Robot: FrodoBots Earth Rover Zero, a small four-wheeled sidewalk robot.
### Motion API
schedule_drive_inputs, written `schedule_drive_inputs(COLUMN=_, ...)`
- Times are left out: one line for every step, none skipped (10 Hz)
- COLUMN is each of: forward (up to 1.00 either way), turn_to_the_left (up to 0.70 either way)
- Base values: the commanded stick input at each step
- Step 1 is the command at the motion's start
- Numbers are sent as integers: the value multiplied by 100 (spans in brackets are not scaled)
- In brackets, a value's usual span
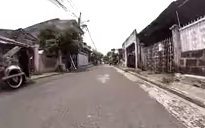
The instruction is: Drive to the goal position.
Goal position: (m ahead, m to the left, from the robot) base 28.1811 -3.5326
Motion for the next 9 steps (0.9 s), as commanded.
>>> schedule_drive_inputs(forward=100, turn_to_the_left=0)
schedule_drive_inputs(forward=100, turn_to_the_left=0)
schedule_drive_inputs(forward=100, turn_to_the_left=0)
schedule_drive_inputs(forward=100, turn_to_the_left=0)
schedule_drive_inputs(forward=100, turn_to_the_left=0)
schedule_drive_inputs(forward=100, turn_to_the_left=0)
schedule_drive_inputs(forward=100, turn_to_the_left=0)
schedule_drive_inputs(forward=100, turn_to_the_left=0)
schedule_drive_inputs(forward=100, turn_to_the_left=0)
